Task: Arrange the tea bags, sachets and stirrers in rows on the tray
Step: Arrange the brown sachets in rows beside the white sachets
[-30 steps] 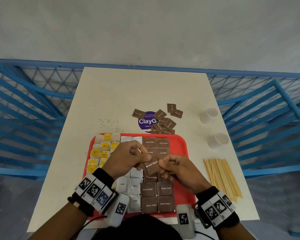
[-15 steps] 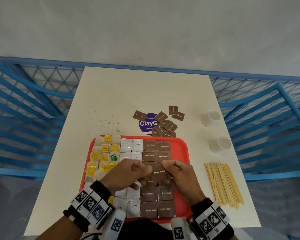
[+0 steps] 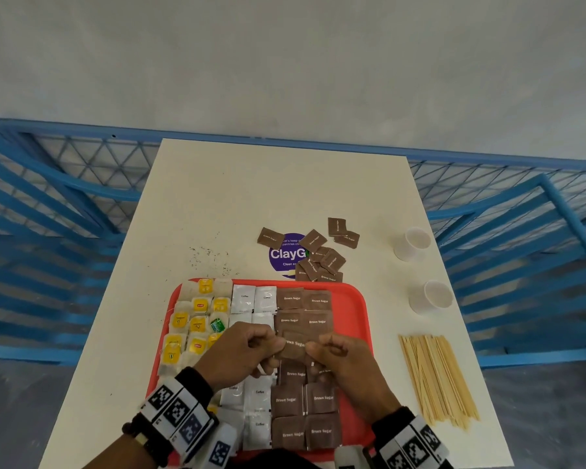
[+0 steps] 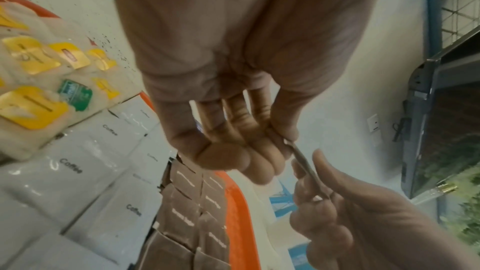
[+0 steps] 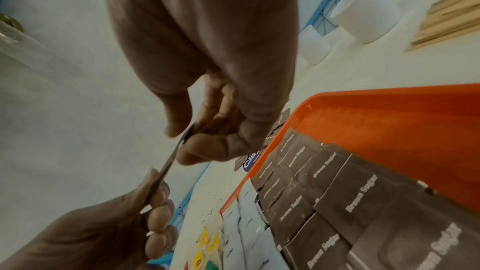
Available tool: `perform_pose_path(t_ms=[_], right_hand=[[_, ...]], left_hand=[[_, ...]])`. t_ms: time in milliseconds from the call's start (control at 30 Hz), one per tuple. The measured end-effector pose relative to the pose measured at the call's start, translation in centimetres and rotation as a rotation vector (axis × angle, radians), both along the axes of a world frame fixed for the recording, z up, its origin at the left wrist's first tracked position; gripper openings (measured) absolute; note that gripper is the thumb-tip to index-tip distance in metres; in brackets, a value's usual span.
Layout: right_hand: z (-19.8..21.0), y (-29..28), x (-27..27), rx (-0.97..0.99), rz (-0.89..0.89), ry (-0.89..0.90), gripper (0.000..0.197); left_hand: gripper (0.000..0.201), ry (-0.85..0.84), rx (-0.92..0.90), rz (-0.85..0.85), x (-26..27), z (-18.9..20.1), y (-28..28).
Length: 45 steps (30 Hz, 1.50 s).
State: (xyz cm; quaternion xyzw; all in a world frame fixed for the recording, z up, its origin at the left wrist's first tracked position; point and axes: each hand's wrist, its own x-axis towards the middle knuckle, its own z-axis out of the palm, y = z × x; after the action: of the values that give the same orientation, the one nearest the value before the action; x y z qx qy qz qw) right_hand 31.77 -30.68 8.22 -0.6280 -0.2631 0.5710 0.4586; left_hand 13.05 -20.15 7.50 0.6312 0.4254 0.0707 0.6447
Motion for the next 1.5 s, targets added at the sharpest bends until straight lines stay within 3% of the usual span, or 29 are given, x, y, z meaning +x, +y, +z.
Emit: perform_pose_path(t_ms=[133,333,500,567,700,933,1033,1133,1167,1267,1333,1500], right_hand=[[-1.2,2.1,1.0,-0.082,0.017,-0.15,0.014],[-6.6,8.5,2.9,-0.191,0.098,-0.427,0.018],[-7.9,11.6,3.4,-0.266,0.081,-0.461,0.017],[-7.8,12.2,3.5,-0.294,0.046,-0.479,0.019],[-7.2,11.9,3.2,-0.323,0.024,-0.607,0.041],[-5.6,10.1,4.3,-0.295,0.129,-0.673,0.031],[-5.2,11.2,6.7,-0.307,0.108,-0.813,0.039],[-4.8,13.2,8.6,-0.314,0.086,-0.923,0.027],[-4.8,14.0,9.1,-0.336,0.105,-0.952,0.03],[-5.9,15.8,9.4,-0.453,0.26,-1.016,0.074],[-6.7,16.6,9.1,-0.516,0.331,-1.039,0.092],[-7.6,18.1,8.7,-0.529,0.386,-1.042,0.101]], left_hand=[[0.027,0.047,0.038,0.074,0.2,-1.1,0.5],[0.034,0.132,0.084,0.158,-0.5,-2.8,1.0],[0.035,0.163,0.097,0.161,-1.2,-3.9,1.2],[0.036,0.166,0.094,0.159,-1.5,-4.2,1.5],[0.04,0.188,0.109,0.147,-1.7,-4.2,2.5],[0.049,0.261,0.203,0.04,-1.9,-4.0,5.3],[0.053,0.373,0.337,-0.08,-1.3,-4.0,7.8],[0.051,0.478,0.398,-0.088,-0.1,-3.8,11.4],[0.051,0.514,0.417,-0.09,0.4,-3.7,12.7],[0.046,0.642,0.491,-0.123,2.5,-3.4,16.2],[0.038,0.715,0.523,-0.153,4.0,-3.4,17.7],[0.021,0.749,0.555,-0.206,7.2,-4.1,19.5]])
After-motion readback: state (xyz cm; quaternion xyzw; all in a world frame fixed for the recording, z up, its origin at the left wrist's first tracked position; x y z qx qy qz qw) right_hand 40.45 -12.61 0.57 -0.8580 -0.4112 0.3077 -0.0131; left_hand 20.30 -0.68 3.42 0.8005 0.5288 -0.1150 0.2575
